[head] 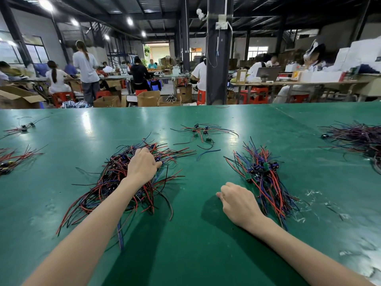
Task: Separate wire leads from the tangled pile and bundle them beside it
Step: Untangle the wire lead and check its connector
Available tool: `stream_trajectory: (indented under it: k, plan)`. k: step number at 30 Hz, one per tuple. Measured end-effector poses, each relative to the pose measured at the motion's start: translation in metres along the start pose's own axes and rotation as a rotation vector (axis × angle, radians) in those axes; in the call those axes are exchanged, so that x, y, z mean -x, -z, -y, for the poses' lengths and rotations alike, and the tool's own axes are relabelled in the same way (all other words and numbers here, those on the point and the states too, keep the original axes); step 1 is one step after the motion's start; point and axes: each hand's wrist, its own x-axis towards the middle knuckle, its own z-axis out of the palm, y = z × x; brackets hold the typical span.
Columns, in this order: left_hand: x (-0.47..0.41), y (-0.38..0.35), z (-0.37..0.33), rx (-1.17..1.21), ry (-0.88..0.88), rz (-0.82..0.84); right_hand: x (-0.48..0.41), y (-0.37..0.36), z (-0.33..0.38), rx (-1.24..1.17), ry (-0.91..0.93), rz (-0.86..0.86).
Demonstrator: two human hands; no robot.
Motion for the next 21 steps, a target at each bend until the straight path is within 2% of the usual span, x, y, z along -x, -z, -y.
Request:
stream_trajectory:
  k: [11, 15, 21]
  plan:
    - [-0.013, -0.029, 0.000, -0.415, -0.042, 0.090, 0.000, 0.000, 0.000, 0.015, -0.015, 0.014]
    - [-0.012, -0.036, -0.005, -0.539, -0.055, 0.088, 0.001, 0.001, 0.000, -0.055, -0.016, -0.011]
    - [-0.010, -0.037, -0.009, -0.468, 0.008, 0.049, 0.003, 0.008, 0.002, -0.126, 0.034, -0.055]
